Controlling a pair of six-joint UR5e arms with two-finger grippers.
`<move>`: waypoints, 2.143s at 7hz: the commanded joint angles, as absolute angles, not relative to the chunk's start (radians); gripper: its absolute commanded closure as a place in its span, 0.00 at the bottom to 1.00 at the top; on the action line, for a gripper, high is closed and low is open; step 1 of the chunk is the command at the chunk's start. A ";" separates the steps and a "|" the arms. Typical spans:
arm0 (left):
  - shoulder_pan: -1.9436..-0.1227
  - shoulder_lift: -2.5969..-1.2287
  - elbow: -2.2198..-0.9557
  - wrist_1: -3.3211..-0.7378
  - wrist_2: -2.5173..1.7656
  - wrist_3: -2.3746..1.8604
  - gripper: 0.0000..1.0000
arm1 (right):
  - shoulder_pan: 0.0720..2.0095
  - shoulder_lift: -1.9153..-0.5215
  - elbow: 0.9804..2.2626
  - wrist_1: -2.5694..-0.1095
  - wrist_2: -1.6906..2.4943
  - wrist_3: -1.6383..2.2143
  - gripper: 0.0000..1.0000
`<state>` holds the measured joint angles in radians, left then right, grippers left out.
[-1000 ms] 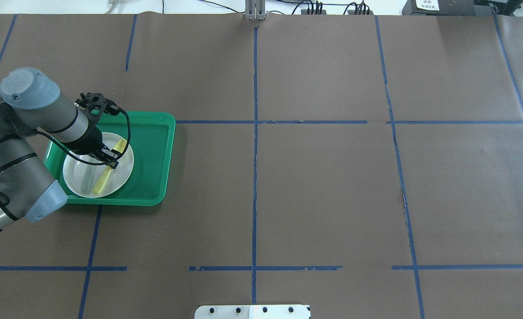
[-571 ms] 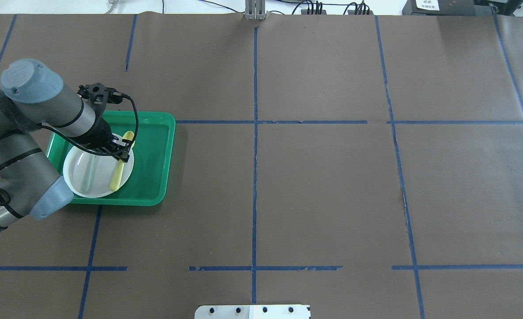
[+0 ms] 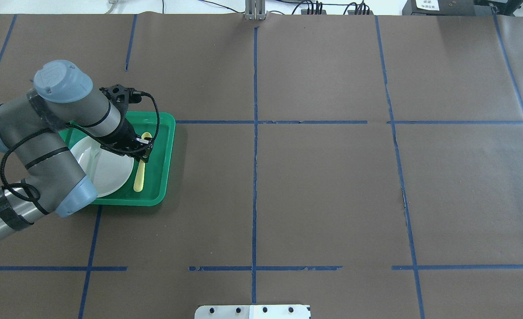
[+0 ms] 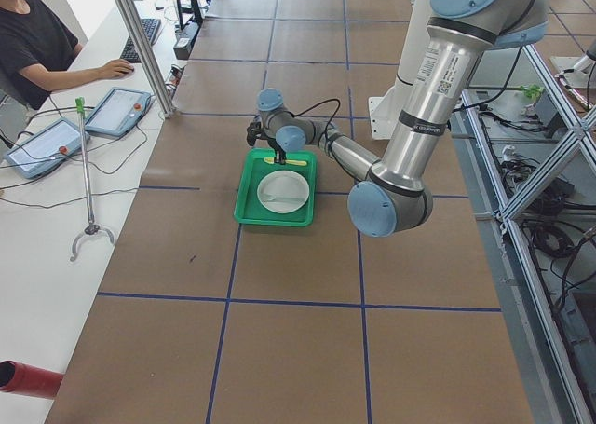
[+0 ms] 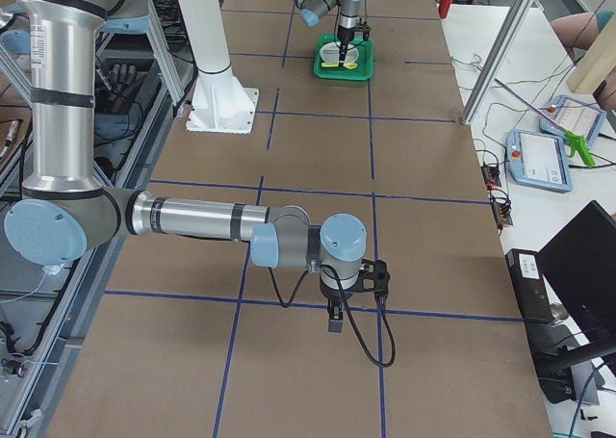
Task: Place spoon
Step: 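Carry the spoon off the plate and lower it onto the tray beside the plate, then open the left gripper and raise it away from the tray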
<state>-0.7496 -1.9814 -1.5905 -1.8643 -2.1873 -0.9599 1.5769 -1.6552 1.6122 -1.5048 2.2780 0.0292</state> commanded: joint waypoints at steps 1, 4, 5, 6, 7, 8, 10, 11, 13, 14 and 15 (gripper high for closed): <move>-0.749 -2.005 -1.531 -1.906 -2.186 -0.971 1.00 | 1.577 -1.655 1.612 -1.505 2.278 0.029 0.00; -0.750 -1.999 -1.531 -1.907 -2.184 -0.963 0.25 | 1.577 -1.655 1.612 -1.505 2.278 0.029 0.00; -0.752 -1.999 -1.532 -1.905 -2.184 -0.963 0.02 | 1.577 -1.655 1.612 -1.505 2.278 0.029 0.00; -0.777 -1.996 -1.548 -1.904 -2.187 -0.966 0.00 | 1.577 -1.655 1.612 -1.505 2.278 0.029 0.00; -0.855 -1.991 -1.605 -1.892 -2.190 -0.965 0.00 | 1.577 -1.655 1.612 -1.505 2.278 0.029 0.00; -0.930 -1.964 -1.652 -1.863 -2.197 -0.960 0.00 | 1.577 -1.655 1.612 -1.505 2.278 0.029 0.00; -1.070 -1.883 -1.716 -1.778 -2.238 -0.765 0.01 | 1.577 -1.655 1.612 -1.505 2.278 0.029 0.00; -1.142 -1.843 -1.720 -1.740 -2.237 -0.644 0.01 | 1.577 -1.655 1.612 -1.505 2.276 0.029 0.00; -1.257 -1.742 -1.700 -1.700 -2.237 -0.346 0.01 | 1.577 -1.655 1.612 -1.505 2.276 0.029 0.00; -1.334 -1.708 -1.680 -1.700 -2.235 -0.219 0.01 | 1.577 -1.655 1.612 -1.505 2.278 0.029 0.00; -1.389 -1.701 -1.634 -1.698 -2.235 -0.142 0.01 | 1.577 -1.655 1.612 -1.505 2.278 0.029 0.00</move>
<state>-1.3151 -1.7247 -1.6765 -1.7016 -2.2356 -0.2610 1.5769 -1.6552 1.6122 -1.5048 2.2775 0.0291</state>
